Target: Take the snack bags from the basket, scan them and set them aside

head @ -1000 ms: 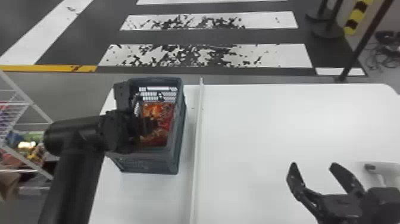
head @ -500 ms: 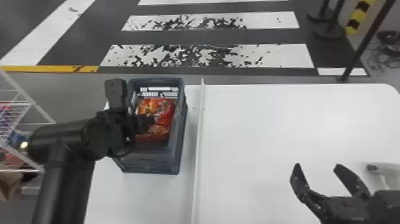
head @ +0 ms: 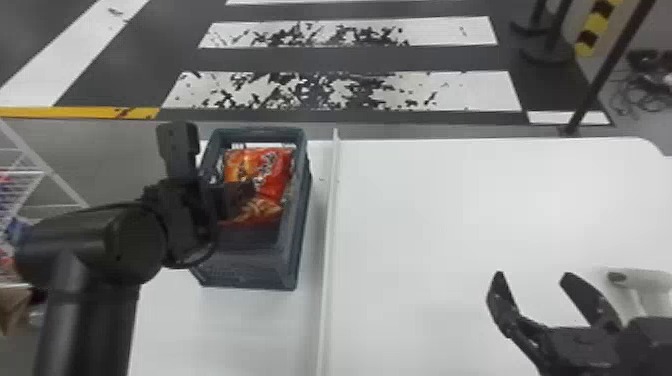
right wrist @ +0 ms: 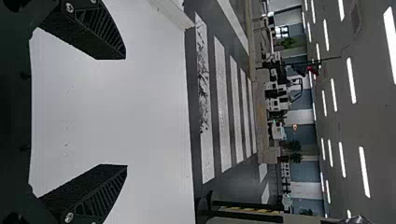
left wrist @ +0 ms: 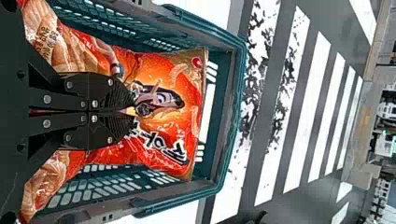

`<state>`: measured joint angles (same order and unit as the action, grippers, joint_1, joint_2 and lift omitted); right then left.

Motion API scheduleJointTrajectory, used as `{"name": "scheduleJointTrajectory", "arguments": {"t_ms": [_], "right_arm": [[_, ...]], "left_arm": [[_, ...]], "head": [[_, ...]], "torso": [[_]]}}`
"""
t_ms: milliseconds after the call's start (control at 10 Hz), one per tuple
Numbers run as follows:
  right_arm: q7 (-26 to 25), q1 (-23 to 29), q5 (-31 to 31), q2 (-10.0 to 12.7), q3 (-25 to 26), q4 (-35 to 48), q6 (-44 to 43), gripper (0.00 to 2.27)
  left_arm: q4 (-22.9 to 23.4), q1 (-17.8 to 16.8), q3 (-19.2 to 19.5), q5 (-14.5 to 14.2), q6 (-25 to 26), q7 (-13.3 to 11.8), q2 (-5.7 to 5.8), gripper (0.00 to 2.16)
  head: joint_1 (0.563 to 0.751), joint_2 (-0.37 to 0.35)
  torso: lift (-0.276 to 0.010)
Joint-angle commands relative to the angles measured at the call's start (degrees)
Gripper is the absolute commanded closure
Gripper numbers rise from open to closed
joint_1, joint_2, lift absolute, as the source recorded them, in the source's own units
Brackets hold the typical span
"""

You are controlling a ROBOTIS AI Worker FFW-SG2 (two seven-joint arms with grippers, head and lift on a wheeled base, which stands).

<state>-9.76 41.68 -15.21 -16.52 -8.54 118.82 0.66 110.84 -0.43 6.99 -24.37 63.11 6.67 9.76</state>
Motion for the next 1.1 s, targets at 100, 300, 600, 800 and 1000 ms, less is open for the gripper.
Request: {"name": "scheduleJointTrajectory", "arguments": {"t_ms": [100, 300, 600, 800, 1000], "right_arm": [[0.00, 0.42, 0.00, 0.09, 0.10, 0.27, 0.00, 0.09], [0.09, 0.86, 0.00, 0.18, 0.27, 0.80, 0.00, 0.09], [0.09, 1.04, 0.00, 0.18, 0.27, 0.89, 0.00, 0.09], [0.09, 0.95, 0.00, 0.18, 0.27, 0.80, 0.00, 0.09], [0.09, 0.86, 0.00, 0.00, 0.10, 0.80, 0.00, 0.09]], "left_arm": [[6.40, 3.07, 0.48, -1.55, -0.04, 0.62, -0.44, 1.68], [12.12, 5.70, 1.10, -2.87, -0.04, 2.64, -0.88, 1.68], [15.72, 7.20, 1.19, -3.05, -0.04, 4.23, -1.15, 1.68], [15.72, 8.16, 1.45, -2.96, -0.04, 4.31, -1.58, 1.68], [16.16, 9.48, 1.45, -3.05, -0.04, 4.93, -2.02, 1.68]], "head": [[0.695, 0.091], [0.695, 0.085], [0.695, 0.078], [0.695, 0.079], [0.695, 0.081]], "torso": [[-0.075], [-0.075], [-0.075], [-0.075], [-0.075]]}}
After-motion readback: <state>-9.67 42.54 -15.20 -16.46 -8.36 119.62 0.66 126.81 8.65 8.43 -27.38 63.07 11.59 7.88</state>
